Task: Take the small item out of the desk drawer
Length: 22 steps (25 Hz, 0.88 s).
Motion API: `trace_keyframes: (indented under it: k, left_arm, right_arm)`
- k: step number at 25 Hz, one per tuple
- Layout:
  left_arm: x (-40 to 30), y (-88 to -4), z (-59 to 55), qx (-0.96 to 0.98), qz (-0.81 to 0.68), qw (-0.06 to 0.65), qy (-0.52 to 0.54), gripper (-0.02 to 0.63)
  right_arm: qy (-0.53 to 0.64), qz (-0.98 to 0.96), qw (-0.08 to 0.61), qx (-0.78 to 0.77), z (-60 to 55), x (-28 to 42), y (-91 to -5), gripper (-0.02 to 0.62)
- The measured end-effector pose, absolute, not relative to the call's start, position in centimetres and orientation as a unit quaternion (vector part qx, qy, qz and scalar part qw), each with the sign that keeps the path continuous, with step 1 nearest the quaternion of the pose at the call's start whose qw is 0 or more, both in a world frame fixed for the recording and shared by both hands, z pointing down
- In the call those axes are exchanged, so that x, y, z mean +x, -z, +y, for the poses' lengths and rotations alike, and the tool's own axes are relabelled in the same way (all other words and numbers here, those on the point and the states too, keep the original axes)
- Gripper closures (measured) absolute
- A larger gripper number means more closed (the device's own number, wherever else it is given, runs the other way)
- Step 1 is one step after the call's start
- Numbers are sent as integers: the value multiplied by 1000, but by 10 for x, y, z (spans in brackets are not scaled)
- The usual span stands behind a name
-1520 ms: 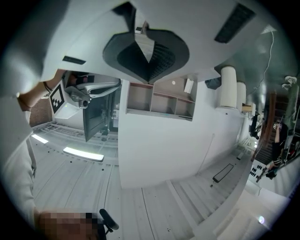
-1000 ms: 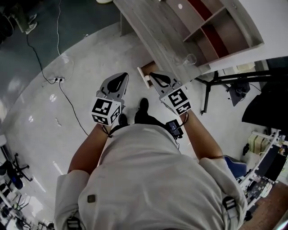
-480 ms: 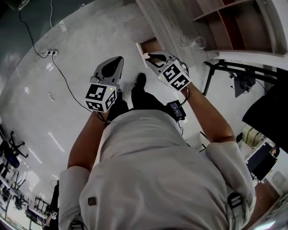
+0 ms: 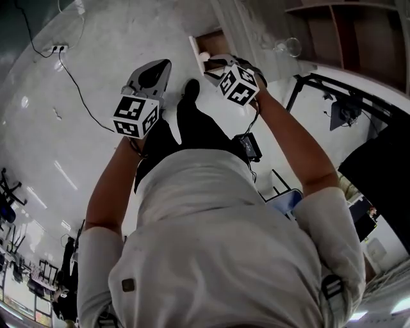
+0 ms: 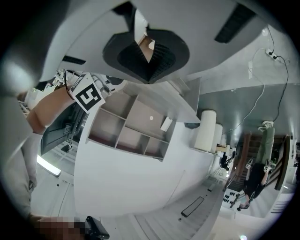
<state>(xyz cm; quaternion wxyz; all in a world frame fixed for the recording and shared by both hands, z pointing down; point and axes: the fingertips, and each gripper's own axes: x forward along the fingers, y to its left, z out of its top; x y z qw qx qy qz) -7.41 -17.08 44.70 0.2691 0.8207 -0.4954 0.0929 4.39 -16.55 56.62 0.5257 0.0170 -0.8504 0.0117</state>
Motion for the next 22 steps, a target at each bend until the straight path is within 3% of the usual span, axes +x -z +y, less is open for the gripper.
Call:
trace_keyframes:
  k: [22]
  left_arm:
    - [-113,-584,-164,776,-516,348,-101,594]
  right_arm:
    - [94,-754,644,-88,-177,32,-718,368]
